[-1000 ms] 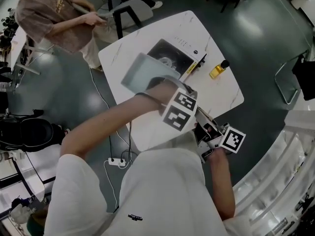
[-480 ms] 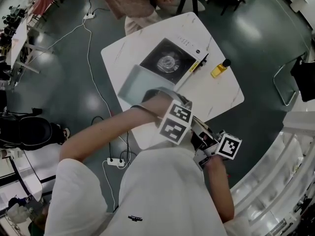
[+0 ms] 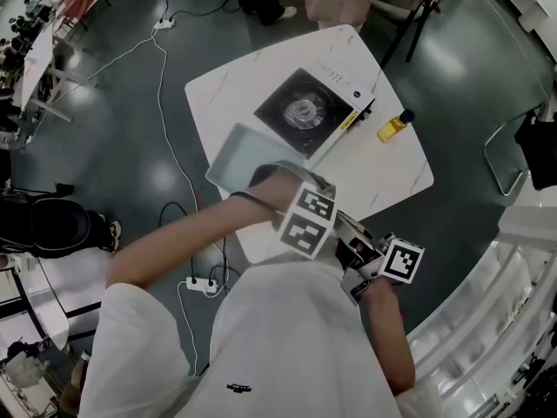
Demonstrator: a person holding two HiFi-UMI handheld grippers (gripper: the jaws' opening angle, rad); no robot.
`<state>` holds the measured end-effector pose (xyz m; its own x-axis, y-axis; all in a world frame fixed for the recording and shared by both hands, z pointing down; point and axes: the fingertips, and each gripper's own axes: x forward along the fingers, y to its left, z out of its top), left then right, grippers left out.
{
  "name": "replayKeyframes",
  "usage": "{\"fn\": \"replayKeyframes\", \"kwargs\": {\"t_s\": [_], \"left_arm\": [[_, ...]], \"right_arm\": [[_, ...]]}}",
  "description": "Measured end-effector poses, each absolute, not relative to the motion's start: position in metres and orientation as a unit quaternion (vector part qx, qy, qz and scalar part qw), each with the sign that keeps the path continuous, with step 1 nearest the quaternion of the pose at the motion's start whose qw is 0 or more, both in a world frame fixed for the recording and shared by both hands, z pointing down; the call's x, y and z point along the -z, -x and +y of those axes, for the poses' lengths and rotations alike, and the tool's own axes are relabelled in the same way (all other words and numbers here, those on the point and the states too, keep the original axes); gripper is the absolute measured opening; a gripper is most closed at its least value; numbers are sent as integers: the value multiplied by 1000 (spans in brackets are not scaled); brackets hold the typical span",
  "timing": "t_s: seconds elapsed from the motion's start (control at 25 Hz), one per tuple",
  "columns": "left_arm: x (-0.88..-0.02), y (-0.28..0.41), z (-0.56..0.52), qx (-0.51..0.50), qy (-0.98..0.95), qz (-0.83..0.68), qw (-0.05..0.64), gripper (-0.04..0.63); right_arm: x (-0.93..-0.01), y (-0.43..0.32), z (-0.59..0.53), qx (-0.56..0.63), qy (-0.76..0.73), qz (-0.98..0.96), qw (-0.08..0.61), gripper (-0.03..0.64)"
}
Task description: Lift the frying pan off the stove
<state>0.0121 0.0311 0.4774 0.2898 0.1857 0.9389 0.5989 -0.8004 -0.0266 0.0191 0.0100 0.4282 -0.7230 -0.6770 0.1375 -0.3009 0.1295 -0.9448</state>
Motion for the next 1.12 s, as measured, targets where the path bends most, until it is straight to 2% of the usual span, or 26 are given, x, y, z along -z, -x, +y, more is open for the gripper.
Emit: {"fn": "replayKeyframes", "kwargs": {"t_s": [1.12], "left_arm": [[-473,-10,27,548,772,-257,194,109]], "right_arm": [[-424,-18,6,569,329,733,173,106]]}}
